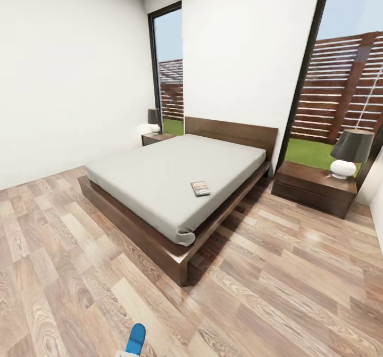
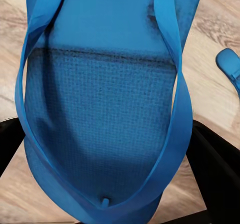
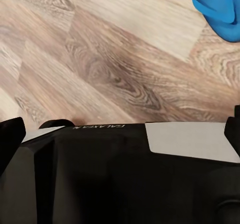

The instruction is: In the bedroom, move the book from the bed onto either nightstand, and place the two sandals side by side next to the bed.

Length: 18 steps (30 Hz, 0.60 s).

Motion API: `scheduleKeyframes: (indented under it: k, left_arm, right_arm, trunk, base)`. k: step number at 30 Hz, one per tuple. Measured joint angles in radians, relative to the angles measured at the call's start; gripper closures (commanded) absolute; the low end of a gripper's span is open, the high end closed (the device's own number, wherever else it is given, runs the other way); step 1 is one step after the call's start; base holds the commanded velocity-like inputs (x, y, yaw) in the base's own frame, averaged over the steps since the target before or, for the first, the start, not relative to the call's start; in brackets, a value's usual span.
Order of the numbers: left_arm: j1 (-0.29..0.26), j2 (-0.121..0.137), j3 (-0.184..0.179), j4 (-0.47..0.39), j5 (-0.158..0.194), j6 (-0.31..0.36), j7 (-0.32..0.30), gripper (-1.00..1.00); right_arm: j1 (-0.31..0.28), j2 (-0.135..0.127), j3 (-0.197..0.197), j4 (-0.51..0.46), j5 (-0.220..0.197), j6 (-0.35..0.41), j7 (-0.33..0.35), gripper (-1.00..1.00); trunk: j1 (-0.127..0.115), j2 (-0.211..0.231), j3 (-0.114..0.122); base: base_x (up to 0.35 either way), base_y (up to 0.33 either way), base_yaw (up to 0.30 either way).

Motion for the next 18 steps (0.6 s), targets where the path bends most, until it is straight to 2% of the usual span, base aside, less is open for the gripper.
scheduleKeyframes:
  k: [18]
  left_arm:
    - [0.000,0.000,0.000,0.000,0.000,0.000,0.000,1.00]
  right_arm:
    - [0.000,0.000,-0.002,0.000,0.000,0.000,0.000,-1.00]
  trunk:
    - [0.000,0.000,0.000]
  base:
    - [0.000,0.000,0.293]
